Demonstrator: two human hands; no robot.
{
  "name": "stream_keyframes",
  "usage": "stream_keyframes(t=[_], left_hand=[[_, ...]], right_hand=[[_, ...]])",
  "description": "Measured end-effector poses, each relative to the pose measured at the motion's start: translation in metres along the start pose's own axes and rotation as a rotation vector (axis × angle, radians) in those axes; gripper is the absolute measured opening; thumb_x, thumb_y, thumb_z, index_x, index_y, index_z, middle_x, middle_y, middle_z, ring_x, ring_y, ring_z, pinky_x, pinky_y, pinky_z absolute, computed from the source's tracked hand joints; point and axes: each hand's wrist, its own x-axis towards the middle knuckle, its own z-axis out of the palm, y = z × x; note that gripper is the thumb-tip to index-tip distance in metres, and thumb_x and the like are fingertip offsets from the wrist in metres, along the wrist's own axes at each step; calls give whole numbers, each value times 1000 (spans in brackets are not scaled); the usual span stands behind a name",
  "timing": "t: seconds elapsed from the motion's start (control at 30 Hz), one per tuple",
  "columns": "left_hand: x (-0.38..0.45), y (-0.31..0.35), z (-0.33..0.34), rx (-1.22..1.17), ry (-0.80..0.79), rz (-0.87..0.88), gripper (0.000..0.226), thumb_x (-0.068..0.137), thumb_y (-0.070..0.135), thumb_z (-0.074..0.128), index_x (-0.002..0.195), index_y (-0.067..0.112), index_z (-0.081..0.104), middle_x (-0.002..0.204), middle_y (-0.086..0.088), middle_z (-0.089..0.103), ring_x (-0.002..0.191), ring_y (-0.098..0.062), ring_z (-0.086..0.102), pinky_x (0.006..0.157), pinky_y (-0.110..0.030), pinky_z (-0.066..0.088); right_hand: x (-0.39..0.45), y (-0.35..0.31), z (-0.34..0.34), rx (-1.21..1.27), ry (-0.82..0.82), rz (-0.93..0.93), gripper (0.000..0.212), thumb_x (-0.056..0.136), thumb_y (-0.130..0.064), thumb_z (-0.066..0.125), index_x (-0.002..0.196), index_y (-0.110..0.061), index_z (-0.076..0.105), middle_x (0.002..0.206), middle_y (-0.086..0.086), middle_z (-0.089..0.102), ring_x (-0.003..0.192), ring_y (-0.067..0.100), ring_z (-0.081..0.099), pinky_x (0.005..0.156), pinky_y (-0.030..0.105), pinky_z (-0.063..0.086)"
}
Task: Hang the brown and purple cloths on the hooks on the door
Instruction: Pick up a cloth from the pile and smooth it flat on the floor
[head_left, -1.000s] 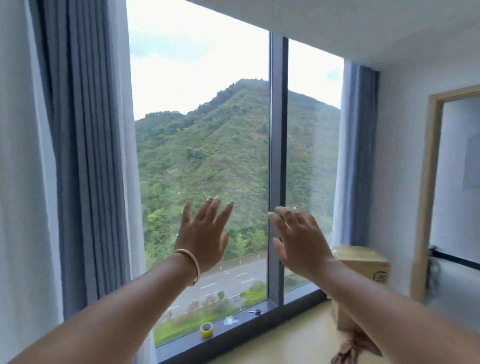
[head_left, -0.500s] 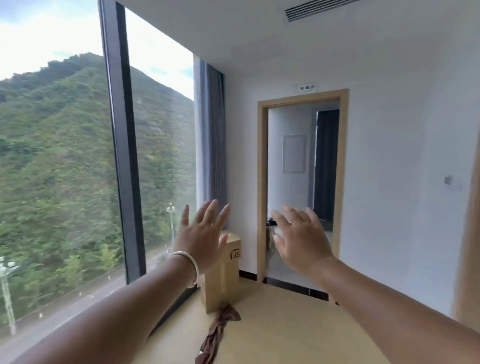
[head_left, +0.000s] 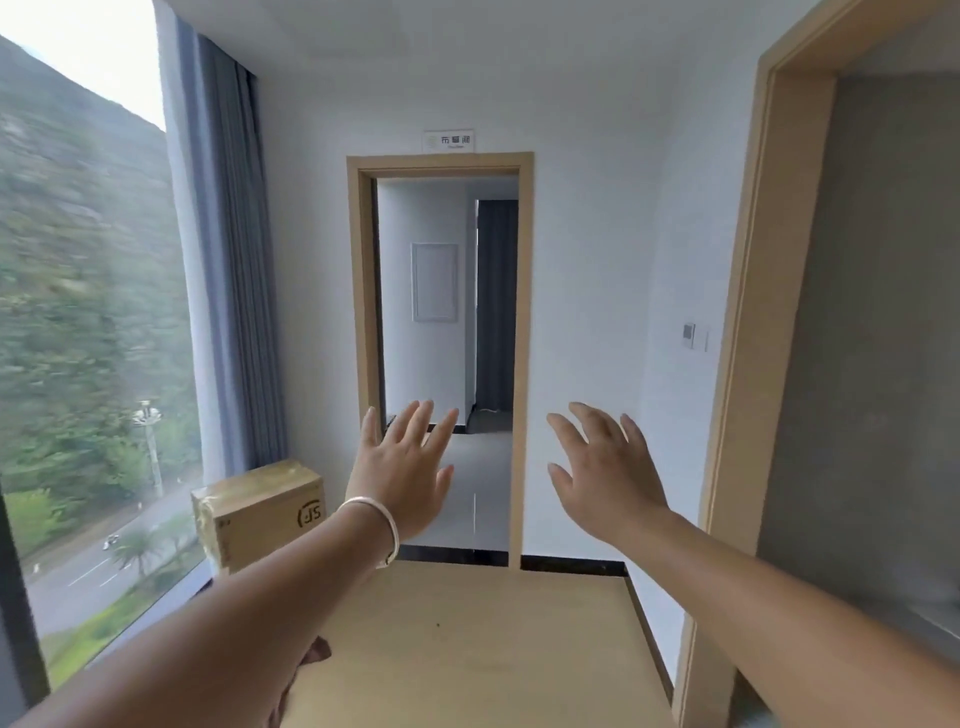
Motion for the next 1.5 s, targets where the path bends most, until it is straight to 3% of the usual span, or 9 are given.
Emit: stream_keyframes(t=[0.43,0.87,1.5], left_hand=[[180,-36,116,-88,106,53,66,96,56,25,152,30,1,160,-2,15,147,-24,10,115,-57,6],[262,-32,260,-105,-37,92,64,97,53,25,151,27,4,159,-3,15,147,-23,10,116,-58,7],[514,-26,466,74,-119,44,62,97,50,31,150,27,9,157,-1,20,145,-21,15,116,-57,10]], right_hand=[[155,50,92,-117,-1,140,54,97,-43,40,147,-27,26,155,3,25,140,22,25,117,45,15],[240,96,234,-110,-136,152,54,97,-44,39,146,-28,25,155,1,23,141,21,24,116,43,16],[486,224,462,1,-139,60,51,98,-39,39,146,-25,29,154,2,25,138,20,28,115,41,19]])
